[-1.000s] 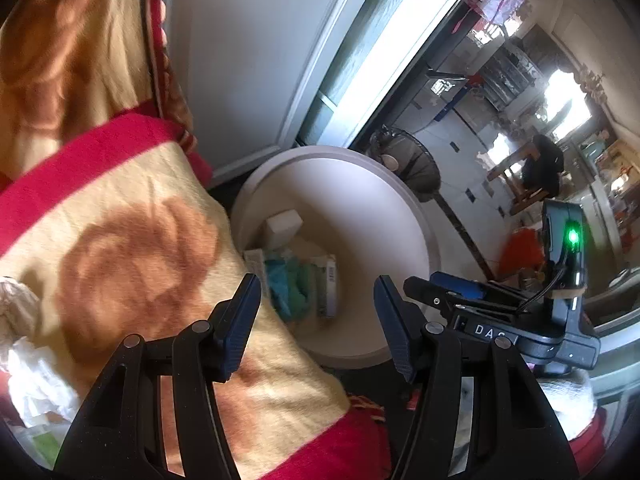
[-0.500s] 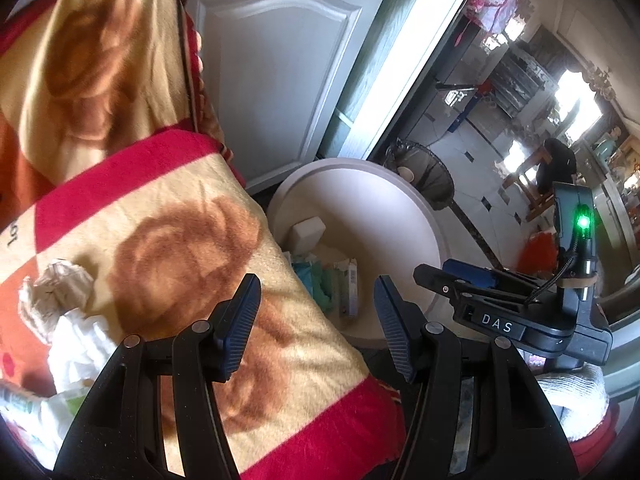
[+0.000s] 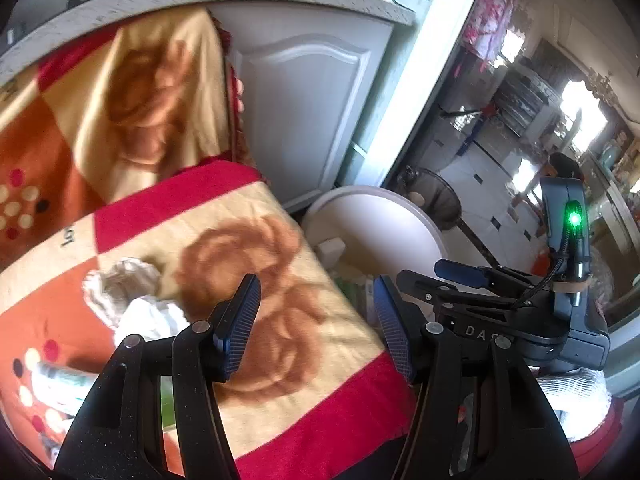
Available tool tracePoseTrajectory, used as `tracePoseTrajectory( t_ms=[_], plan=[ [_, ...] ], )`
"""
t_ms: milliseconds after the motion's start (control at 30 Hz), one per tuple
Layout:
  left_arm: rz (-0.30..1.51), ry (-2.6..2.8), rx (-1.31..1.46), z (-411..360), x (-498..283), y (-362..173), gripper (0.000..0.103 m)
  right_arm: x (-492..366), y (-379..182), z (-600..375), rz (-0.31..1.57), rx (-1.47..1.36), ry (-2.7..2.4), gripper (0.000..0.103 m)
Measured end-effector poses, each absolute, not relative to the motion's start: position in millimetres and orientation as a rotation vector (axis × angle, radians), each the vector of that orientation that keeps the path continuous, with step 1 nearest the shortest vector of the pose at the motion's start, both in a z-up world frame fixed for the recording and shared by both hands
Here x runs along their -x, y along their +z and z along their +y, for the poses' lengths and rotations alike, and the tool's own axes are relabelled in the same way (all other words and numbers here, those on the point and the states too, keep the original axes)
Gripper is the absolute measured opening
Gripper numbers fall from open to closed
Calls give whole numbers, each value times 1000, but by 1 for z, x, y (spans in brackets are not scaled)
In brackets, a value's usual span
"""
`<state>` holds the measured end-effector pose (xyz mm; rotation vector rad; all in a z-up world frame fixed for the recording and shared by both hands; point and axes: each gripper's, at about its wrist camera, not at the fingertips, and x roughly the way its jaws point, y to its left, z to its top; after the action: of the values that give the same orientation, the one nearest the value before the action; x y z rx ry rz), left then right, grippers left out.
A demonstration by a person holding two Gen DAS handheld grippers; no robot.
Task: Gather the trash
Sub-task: 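Return both tools from the bin to the chair seat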
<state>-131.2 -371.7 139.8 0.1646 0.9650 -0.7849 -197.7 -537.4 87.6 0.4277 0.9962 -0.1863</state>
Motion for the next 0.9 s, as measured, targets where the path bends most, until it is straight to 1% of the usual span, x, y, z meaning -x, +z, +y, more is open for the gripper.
tracePoseTrajectory(
  t_ms=[233, 667, 767, 900],
  plan=[
    [946, -712, -129, -334, 126, 146, 57, 192, 102, -509, 967, -385, -144, 59],
    [946, -611, -71, -262, 118, 145, 57, 183, 119, -454, 956, -334, -68, 60],
    [954, -597, -44, -243, 117, 147, 57, 181, 123, -441, 957, -317, -46, 63],
    [967, -578, -5, -209, 113, 151, 58, 178, 125, -421, 964, -293, -8, 63]
  ],
)
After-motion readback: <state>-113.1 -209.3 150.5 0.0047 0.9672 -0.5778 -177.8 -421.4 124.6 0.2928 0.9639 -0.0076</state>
